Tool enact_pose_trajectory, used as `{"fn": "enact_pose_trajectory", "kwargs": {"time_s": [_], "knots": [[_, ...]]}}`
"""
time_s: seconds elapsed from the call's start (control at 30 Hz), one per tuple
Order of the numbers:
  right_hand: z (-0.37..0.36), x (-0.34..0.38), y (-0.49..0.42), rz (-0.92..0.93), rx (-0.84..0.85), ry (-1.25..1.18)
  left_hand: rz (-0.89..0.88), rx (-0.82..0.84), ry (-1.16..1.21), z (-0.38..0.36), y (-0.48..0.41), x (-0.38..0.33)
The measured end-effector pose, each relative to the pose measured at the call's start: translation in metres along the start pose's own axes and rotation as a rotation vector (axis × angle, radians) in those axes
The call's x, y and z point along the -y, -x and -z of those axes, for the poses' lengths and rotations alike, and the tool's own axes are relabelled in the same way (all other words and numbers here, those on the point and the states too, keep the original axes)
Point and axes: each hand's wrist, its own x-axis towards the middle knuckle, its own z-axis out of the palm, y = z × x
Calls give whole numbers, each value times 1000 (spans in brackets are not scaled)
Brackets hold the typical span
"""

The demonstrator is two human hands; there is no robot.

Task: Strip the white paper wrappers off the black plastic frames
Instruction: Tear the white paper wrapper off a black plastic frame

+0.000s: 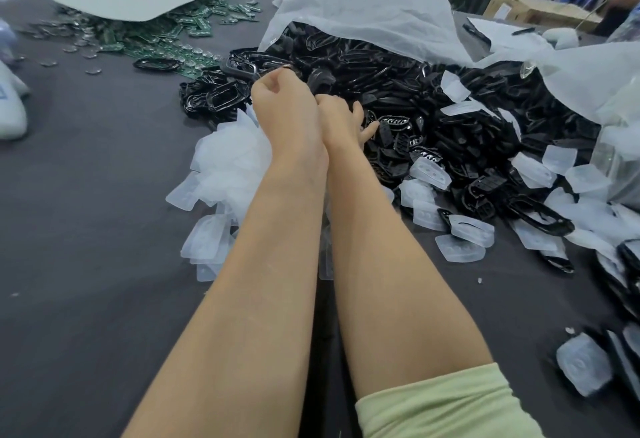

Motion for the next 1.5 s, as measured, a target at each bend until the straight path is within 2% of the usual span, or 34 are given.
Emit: {"fn": "enact_pose_trajectory", "kwargs": {"time_s": [0.13,0.3,0.4,0.53,0.6,0.67,0.73,0.8,0.9,0.97,1.03,1.1,1.2,1.3,1.5], "knots": [[0,1,2,-16,-110,-157,-6,-4,-12,0,2,-1],[8,-5,14,83,-368,-457,-6,-8,-22,3,6,-1],[20,-16,22,87,-469,-587,-1,6,-33,2,12,-4],[44,-32,44,132,-404,-736,-87,49,-159,5,24,-6],[58,-42,64,150,-317,-703,-169,119,-252,10,33,-4],[70,-52,84,190,-178,-629,-227,255,-396,14,42,-1],[77,-63,106,223,-68,-486,-220,433,-560,20,57,5],[82,-74,123,191,-42,-429,-204,530,-679,27,73,11],[86,-91,142,64,-81,-479,-168,508,-694,41,91,22],[87,-103,148,-5,-229,-480,-148,446,-673,50,96,27],[87,-112,150,-32,-422,-366,-101,373,-557,54,97,29],[85,-113,153,-22,-523,-213,-49,298,-394,54,99,26],[77,-102,149,56,-483,-88,-47,202,-217,54,98,21],[67,-86,137,111,-408,-39,-195,157,-346,53,91,19],[47,-69,103,-78,-339,305,-232,222,-332,47,84,13]]}}
